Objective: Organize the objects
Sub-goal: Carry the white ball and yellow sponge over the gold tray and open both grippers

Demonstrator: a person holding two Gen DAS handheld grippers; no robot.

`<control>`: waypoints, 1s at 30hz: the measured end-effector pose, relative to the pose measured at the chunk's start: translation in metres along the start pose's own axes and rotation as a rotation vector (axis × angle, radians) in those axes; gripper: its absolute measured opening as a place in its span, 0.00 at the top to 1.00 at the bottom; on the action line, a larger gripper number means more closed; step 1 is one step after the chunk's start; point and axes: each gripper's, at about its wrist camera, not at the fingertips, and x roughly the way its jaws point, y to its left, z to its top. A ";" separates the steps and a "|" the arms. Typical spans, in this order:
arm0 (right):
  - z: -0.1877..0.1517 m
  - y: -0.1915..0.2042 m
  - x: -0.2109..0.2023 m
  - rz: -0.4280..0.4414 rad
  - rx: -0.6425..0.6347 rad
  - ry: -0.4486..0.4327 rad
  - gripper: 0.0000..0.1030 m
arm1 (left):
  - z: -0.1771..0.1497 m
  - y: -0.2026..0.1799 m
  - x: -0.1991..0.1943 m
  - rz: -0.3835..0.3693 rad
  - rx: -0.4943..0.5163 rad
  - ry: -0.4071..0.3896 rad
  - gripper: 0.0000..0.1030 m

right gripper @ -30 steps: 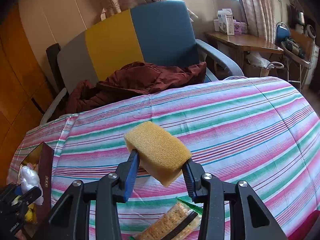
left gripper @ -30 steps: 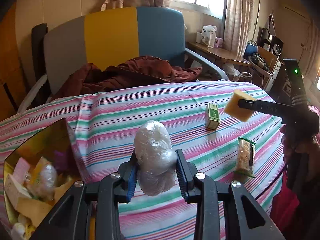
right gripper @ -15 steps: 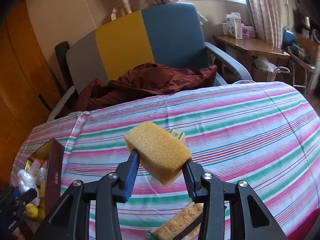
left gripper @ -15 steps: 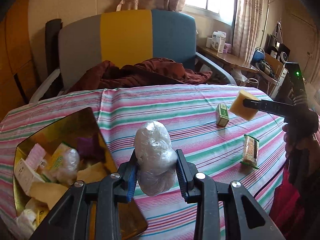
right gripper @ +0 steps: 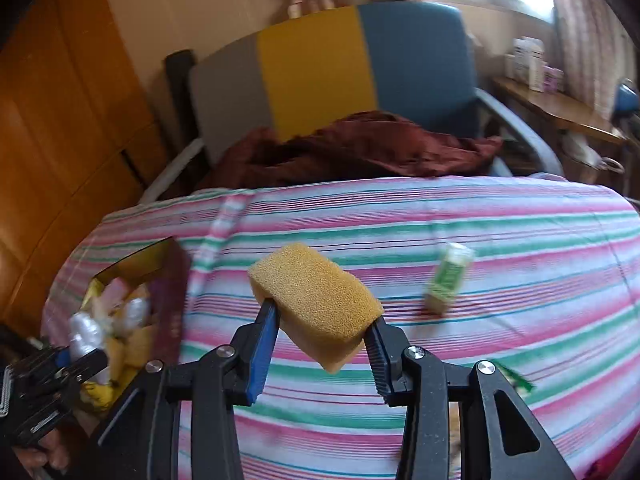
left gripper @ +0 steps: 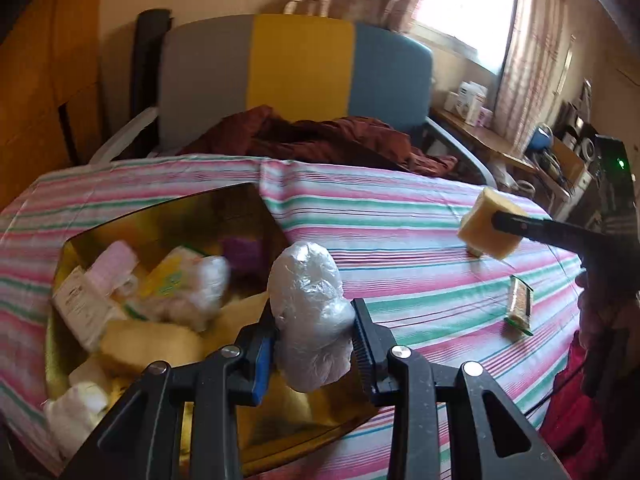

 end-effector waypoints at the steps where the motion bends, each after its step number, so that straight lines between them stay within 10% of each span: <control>1: 0.000 0.009 0.001 0.018 -0.009 0.004 0.59 | -0.001 0.008 -0.004 0.007 -0.014 -0.005 0.67; 16: -0.011 0.164 0.045 0.261 -0.138 0.082 0.59 | -0.028 0.144 -0.053 0.112 -0.288 -0.064 0.66; 30: -0.010 0.201 0.073 0.277 -0.143 0.122 0.59 | -0.021 0.148 -0.053 -0.003 -0.296 -0.093 0.66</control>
